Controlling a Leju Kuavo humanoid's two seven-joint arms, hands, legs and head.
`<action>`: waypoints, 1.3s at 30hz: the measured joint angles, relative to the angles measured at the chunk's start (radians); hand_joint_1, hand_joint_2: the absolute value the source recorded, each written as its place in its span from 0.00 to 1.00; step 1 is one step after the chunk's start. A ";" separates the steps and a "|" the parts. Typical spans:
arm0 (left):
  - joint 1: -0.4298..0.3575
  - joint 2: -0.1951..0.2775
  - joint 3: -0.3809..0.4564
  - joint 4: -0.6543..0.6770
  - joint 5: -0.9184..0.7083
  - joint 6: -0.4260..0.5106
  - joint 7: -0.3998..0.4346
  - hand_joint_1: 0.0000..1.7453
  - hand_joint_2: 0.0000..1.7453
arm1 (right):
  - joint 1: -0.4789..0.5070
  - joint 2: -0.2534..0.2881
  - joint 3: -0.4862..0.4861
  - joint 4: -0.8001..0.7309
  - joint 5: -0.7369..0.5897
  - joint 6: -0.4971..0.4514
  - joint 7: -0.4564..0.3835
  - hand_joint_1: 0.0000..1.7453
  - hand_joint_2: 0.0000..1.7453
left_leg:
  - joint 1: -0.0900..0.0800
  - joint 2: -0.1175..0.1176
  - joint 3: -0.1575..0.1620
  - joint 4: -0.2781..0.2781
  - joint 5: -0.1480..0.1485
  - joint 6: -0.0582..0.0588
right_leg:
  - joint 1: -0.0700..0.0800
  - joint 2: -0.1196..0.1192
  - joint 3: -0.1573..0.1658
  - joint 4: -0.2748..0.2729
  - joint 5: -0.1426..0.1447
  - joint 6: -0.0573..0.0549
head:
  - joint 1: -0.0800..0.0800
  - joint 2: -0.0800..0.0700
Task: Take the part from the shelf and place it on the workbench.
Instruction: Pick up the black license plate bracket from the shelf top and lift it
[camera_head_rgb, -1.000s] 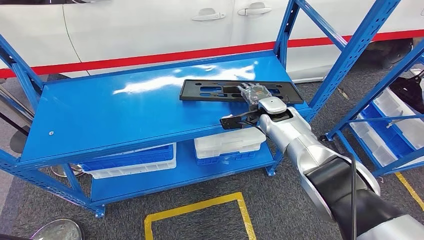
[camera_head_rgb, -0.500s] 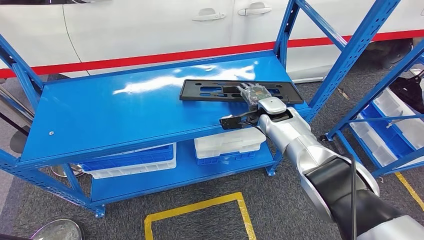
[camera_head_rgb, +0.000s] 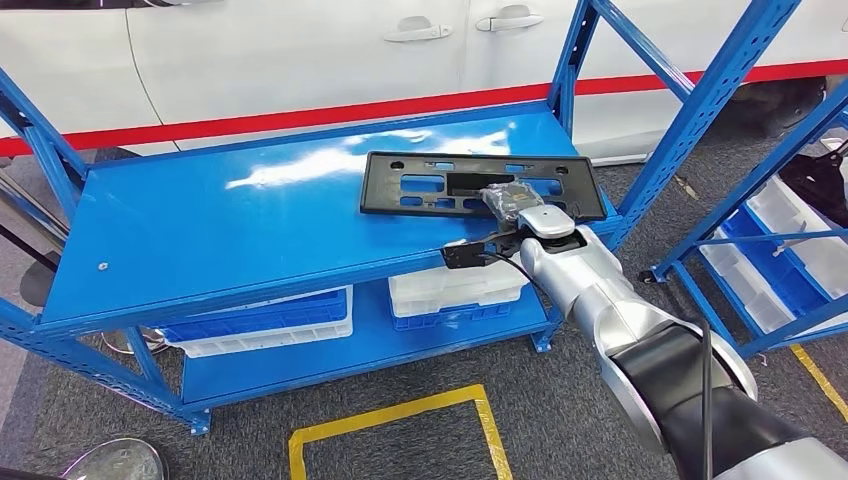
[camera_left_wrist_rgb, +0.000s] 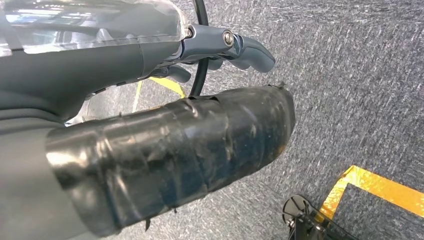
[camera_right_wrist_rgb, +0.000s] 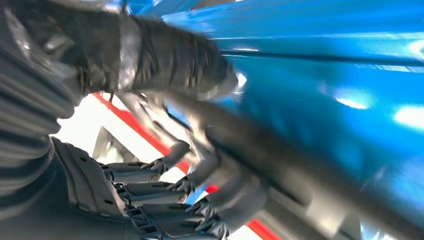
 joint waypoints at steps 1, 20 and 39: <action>0.000 0.000 0.000 0.000 0.000 0.000 0.000 0.00 0.00 | 0.001 0.000 -0.003 0.000 0.000 -0.001 0.000 1.00 1.00 | 0.000 0.000 0.000 0.000 0.000 0.000 | 0.000 0.000 0.000 0.000 0.000 0.000 | 0.000 0.000; 0.000 -0.005 0.000 0.000 -0.008 -0.001 -0.005 0.00 0.00 | 0.016 0.002 -0.035 0.001 0.023 -0.003 -0.015 0.27 0.75 | 0.000 0.000 0.000 0.000 0.000 0.000 | 0.000 0.000 0.000 0.000 0.000 0.000 | 0.000 0.000; 0.000 -0.006 0.001 0.000 -0.014 -0.002 -0.005 0.00 0.00 | 0.014 0.002 -0.049 0.000 0.048 -0.004 -0.076 0.00 0.00 | 0.000 0.000 0.000 0.000 0.000 0.000 | 0.000 0.000 0.000 0.000 0.000 0.000 | 0.000 0.000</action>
